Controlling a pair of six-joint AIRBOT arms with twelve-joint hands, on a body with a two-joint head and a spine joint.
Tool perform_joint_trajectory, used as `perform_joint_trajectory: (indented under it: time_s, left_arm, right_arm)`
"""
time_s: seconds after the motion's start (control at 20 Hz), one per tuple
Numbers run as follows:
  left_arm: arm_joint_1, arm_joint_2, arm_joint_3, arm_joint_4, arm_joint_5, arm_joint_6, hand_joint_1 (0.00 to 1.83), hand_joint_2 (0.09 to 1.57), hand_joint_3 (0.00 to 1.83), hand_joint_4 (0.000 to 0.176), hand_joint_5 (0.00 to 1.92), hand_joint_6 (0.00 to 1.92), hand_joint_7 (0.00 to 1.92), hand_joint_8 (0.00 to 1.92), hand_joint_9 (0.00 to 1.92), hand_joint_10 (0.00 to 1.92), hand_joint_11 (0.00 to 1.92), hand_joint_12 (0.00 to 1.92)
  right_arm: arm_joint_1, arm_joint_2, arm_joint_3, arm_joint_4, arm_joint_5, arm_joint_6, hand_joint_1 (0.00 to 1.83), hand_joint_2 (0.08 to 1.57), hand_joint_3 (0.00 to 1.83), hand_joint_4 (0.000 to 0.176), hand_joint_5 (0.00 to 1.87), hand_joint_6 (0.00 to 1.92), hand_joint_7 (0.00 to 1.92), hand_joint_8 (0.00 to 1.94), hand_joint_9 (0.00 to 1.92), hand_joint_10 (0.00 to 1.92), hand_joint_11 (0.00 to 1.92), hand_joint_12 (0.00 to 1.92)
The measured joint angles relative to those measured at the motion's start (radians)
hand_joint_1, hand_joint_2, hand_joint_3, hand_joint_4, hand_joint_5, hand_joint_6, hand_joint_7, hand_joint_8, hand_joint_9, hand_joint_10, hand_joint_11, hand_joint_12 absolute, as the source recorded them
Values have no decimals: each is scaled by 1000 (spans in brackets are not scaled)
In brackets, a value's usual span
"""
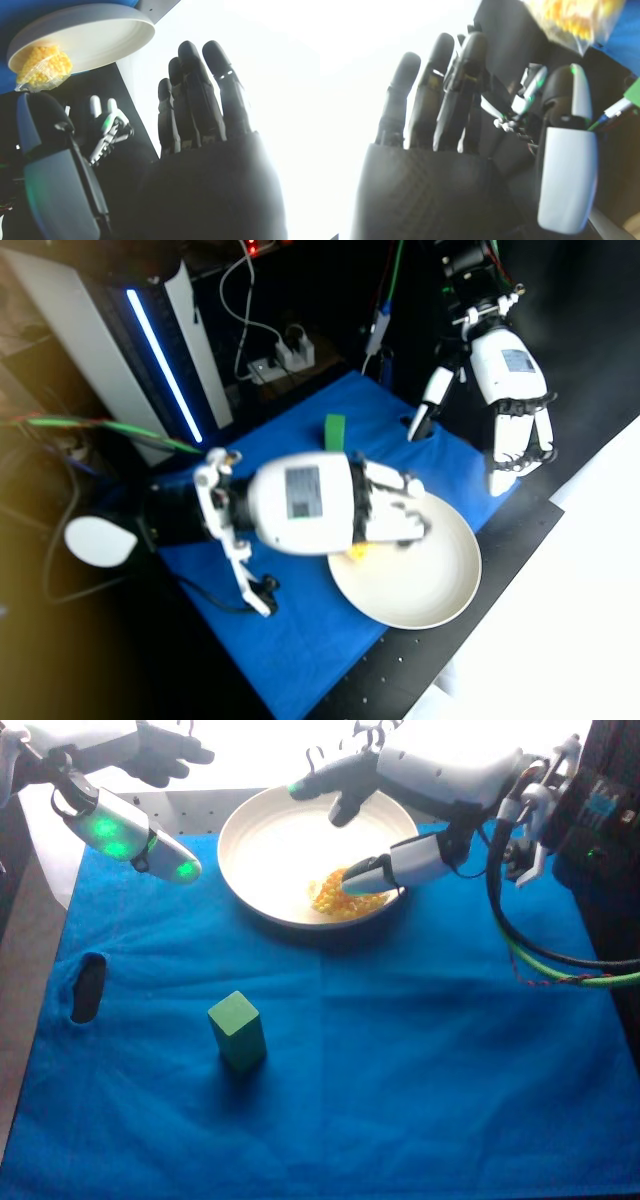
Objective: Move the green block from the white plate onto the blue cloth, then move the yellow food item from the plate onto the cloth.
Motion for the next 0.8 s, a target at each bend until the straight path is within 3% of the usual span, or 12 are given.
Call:
perform_joint_trajectory:
  time_s: [0.1,0.2,0.4,0.55,0.6,0.65,0.7,0.8]
  left_arm:
    - [0,0,0,0,-1,0,807,755,0,48,350,4,500,5,591,1,153,1036]
    - [0,-5,0,0,-2,0,804,752,0,56,357,6,509,8,599,4,162,1037]
    - [0,-11,0,0,-9,0,785,743,0,50,360,5,515,6,610,7,184,1038]
    - [0,-11,0,-3,-11,0,780,746,0,56,354,1,511,3,609,6,178,1036]
    - [0,-11,0,-3,-11,0,786,743,0,56,359,3,526,9,616,8,176,1033]
    - [0,-11,0,-4,-11,0,783,738,0,53,361,3,531,10,624,10,182,1034]
    - [0,-11,0,-4,-12,0,781,738,0,52,363,4,530,8,622,9,179,1030]
    - [0,-11,0,-4,-12,0,783,754,4,51,359,1,518,2,611,3,177,1026]
  right_arm:
    - [-8,-22,26,2,-21,0,979,869,0,0,647,0,983,0,613,952,305,1732]
    - [-18,-38,45,5,-36,0,933,857,0,0,636,0,967,0,613,826,238,1692]
    - [-32,-61,69,5,-68,0,861,872,0,0,612,2,831,2,720,213,144,1541]
    - [-35,-70,92,15,-92,0,906,885,0,0,727,4,970,18,863,261,262,1622]
    - [-36,-74,98,18,-95,0,1046,942,5,0,923,21,1267,96,1027,958,751,1728]
    - [-36,-77,101,27,-93,2,1091,959,2,0,989,12,1316,100,1040,1028,781,1724]
    - [-36,-78,101,25,-89,2,1255,1013,2,0,1271,2,1243,656,1019,1020,764,1715]
    - [-36,-79,103,29,-85,4,1294,1016,1,0,1370,26,1224,766,1079,700,766,1463]
